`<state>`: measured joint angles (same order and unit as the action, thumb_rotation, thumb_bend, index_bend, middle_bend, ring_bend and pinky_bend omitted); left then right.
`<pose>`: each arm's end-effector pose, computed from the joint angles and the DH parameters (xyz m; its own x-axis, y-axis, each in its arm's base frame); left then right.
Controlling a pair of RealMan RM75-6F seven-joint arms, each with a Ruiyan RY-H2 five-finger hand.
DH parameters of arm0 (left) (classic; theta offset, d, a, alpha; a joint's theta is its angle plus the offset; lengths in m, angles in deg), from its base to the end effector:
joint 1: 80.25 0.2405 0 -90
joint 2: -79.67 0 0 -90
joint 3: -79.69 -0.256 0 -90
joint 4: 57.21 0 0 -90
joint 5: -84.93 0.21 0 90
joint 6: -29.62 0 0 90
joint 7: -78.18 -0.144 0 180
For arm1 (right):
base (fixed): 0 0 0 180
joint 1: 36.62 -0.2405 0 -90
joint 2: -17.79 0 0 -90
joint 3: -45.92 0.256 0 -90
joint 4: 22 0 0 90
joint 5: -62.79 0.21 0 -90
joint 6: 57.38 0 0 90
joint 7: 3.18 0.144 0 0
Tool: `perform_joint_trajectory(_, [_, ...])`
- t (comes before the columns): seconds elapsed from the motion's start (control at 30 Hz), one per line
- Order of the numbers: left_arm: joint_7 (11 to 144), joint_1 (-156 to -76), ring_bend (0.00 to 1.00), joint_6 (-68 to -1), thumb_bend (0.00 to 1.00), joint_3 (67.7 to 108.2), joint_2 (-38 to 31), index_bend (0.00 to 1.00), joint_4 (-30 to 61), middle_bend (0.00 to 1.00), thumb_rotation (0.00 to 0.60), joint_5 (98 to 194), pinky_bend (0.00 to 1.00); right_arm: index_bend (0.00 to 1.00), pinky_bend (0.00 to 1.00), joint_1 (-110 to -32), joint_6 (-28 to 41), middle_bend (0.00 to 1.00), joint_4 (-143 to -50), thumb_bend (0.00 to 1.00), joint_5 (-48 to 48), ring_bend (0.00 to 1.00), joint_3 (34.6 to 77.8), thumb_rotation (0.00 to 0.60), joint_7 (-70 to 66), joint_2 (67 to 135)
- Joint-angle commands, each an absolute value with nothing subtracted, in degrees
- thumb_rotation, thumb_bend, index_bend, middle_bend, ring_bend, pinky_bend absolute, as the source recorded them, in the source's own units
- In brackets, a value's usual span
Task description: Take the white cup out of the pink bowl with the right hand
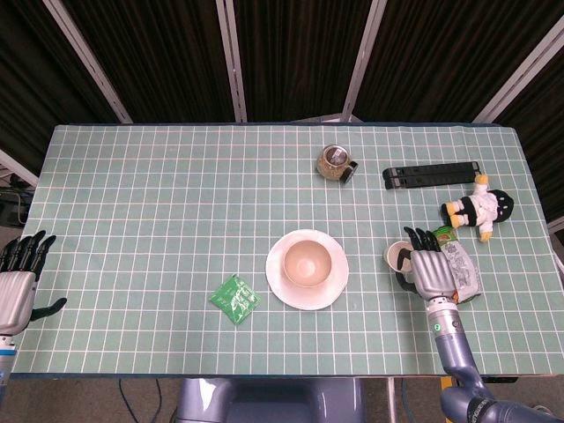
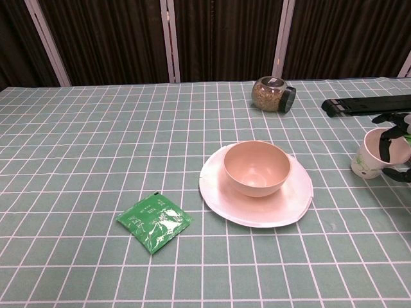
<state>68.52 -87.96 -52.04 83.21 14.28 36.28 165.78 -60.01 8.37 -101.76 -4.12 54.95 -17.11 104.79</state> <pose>-0.3095 0.1979 0.1481 0.4983 0.0407 0.8661 0.8661 0.0230 -0.4994 -0.2729 -0.2917 0.0258 0.3744 -0.1873 0.9082 -0.9260 -0.0235 0.3769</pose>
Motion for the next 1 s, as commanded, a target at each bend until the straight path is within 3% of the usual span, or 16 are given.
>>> perform_joint_trajectory(0.03, [68.48, -87.97, 0.0, -52.05, 0.0, 83.18, 14.26, 0.0, 36.31, 0.0, 0.6, 165.85, 0.0, 0.4, 0.0, -59.79, 8.36, 0.0, -102.33, 0.25, -4.36, 0.0, 54.61, 0.6, -17.21, 104.15])
perform_joint_trajectory(0.4, [68.92, -87.88, 0.0, -52.32, 0.0, 83.2, 14.3, 0.0, 36.17, 0.0, 0.6, 166.04, 0.0, 0.17, 0.0, -58.54, 10.83, 0.0, -106.01, 0.23, -6.5, 0.0, 54.26, 0.6, -16.48, 101.52])
perform_joint_trajectory(0.6, [69.04, -87.86, 0.0, -52.34, 0.0, 83.12, 14.29, 0.0, 36.0, 0.0, 0.6, 166.19, 0.0, 0.02, 0.0, -56.21, 16.05, 0.0, -108.65, 0.17, -11.6, 0.0, 53.03, 0.6, -14.57, 98.29])
perform_joint_trajectory(1.0, [68.57, -88.05, 0.0, -52.13, 0.0, 82.8, 13.56, 0.0, 35.41, 0.0, 0.6, 166.75, 0.0, 0.0, 0.0, -48.4, 27.9, 0.0, -104.71, 0.1, -20.58, 0.0, 48.7, 0.6, -6.13, 92.05])
